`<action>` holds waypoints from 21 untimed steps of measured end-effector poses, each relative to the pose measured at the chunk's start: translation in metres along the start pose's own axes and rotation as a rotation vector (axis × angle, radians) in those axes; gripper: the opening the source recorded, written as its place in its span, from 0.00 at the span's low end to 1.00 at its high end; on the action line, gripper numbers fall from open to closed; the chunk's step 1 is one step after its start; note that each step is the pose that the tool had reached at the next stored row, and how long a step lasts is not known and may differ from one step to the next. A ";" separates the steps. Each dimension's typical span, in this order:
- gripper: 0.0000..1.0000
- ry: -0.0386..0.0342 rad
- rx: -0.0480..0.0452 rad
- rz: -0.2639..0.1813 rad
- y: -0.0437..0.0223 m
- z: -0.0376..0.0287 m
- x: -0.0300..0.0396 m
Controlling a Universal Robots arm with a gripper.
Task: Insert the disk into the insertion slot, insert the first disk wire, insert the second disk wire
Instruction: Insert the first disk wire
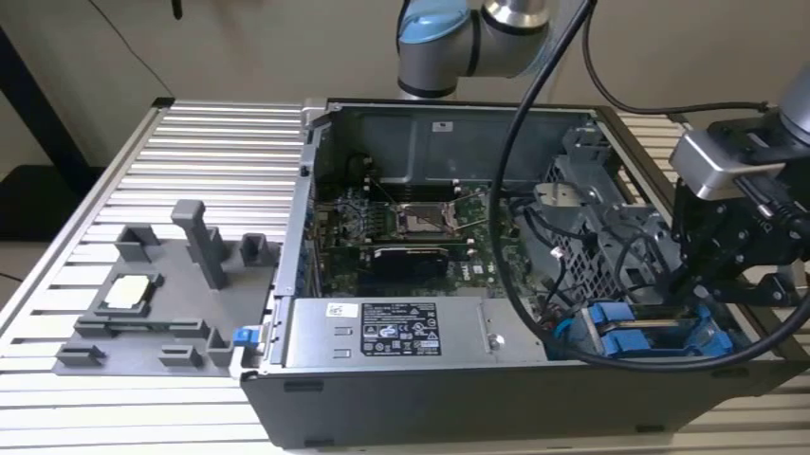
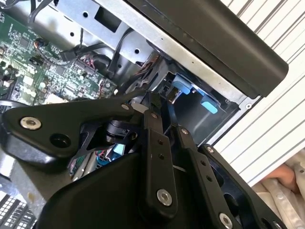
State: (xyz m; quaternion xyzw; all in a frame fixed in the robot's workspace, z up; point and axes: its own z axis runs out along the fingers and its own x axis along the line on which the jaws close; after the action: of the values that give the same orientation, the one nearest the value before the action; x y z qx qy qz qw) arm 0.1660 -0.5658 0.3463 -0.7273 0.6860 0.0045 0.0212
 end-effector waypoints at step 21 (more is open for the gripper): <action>0.19 -0.0001 0.0005 0.013 0.0002 0.0065 0.0005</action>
State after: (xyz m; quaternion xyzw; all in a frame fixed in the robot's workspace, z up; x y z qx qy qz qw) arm 0.1660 -0.5660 0.3397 -0.7230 0.6905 0.0045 0.0214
